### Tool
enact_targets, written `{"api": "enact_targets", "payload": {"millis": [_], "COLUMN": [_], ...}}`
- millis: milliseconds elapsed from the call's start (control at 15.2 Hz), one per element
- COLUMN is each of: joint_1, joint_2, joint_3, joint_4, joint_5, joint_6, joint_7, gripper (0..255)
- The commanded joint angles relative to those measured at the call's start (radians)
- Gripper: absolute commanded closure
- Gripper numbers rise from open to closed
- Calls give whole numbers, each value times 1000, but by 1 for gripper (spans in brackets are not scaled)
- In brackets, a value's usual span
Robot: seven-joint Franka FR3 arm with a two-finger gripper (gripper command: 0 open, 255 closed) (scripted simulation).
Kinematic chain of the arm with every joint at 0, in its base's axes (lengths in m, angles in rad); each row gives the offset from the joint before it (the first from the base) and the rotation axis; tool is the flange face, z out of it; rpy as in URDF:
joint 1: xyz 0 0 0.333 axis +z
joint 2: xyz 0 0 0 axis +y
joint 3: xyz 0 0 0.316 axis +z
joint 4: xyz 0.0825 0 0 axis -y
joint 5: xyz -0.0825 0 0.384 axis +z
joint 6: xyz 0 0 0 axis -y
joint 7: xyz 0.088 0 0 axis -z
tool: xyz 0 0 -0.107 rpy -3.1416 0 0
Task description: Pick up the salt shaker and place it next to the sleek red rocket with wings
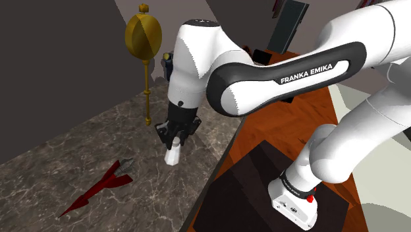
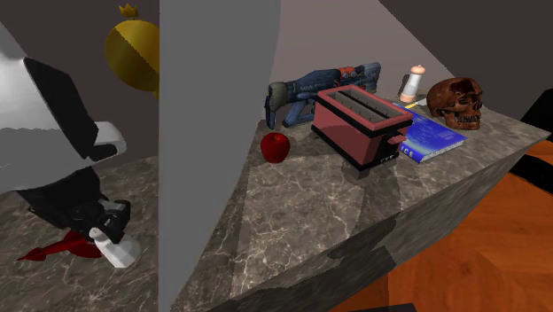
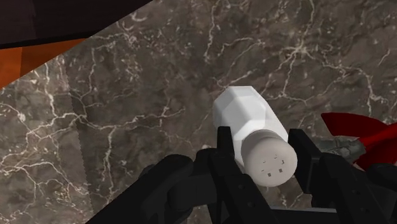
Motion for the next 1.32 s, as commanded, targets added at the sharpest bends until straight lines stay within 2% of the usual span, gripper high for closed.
{"api": "enact_targets", "payload": {"millis": [0, 858, 1254], "joint_1": [0, 0, 0], "joint_2": [14, 109, 112], "joint_3": [5, 25, 25], "joint_4": [-15, -113, -115], "joint_5": [-7, -60, -62], "joint_6": [29, 209, 213], "joint_7": [6, 43, 44], "gripper": [255, 255, 255]}}
